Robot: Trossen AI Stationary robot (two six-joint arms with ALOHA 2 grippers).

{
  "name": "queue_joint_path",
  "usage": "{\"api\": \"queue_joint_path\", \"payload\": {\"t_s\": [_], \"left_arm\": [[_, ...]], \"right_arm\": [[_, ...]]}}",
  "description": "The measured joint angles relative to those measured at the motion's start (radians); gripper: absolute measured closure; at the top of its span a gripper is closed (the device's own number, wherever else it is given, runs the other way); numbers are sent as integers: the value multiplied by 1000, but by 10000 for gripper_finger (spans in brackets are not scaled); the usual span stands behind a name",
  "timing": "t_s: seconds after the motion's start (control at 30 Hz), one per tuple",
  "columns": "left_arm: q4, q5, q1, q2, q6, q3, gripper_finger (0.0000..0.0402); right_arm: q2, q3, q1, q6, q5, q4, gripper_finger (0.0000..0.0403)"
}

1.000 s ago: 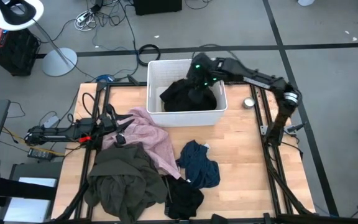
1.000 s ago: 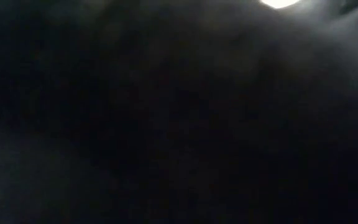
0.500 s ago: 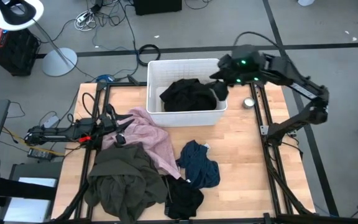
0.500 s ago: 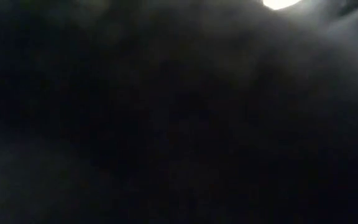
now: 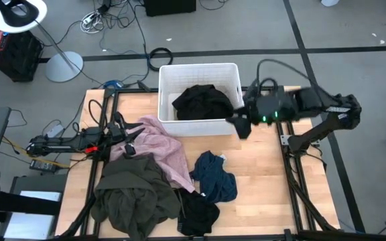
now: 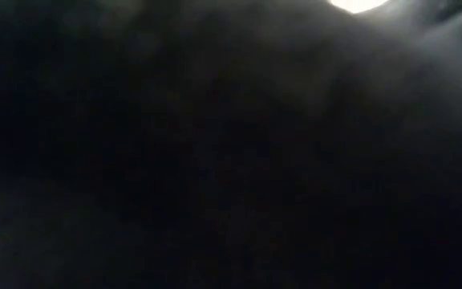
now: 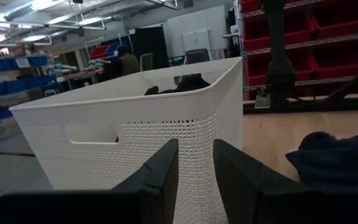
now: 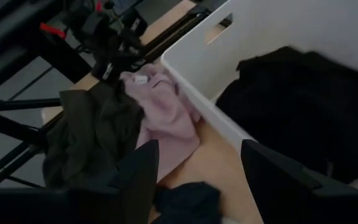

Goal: Sort clothes
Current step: Put the pink shirt into the white bin

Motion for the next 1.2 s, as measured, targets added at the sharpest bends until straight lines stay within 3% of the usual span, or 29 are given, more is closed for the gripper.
{"api": "queue_joint_path", "payload": {"t_s": [0.2,0.47,0.87,1.07,1.2], "left_arm": [[56,-2,0,0,-14,0,296],[266,-3,0,0,-108,0,296],[377,-3,0,0,-188,0,296],[366,-32,0,0,-306,0,296],[358,-73,0,0,-470,1,296]], "right_arm": [[1,-96,174,222,129,0,174],[2,-223,257,451,218,48,174],[2,-286,243,470,233,152,174],[2,-286,241,466,234,163,174],[2,-286,241,466,234,166,174]]}}
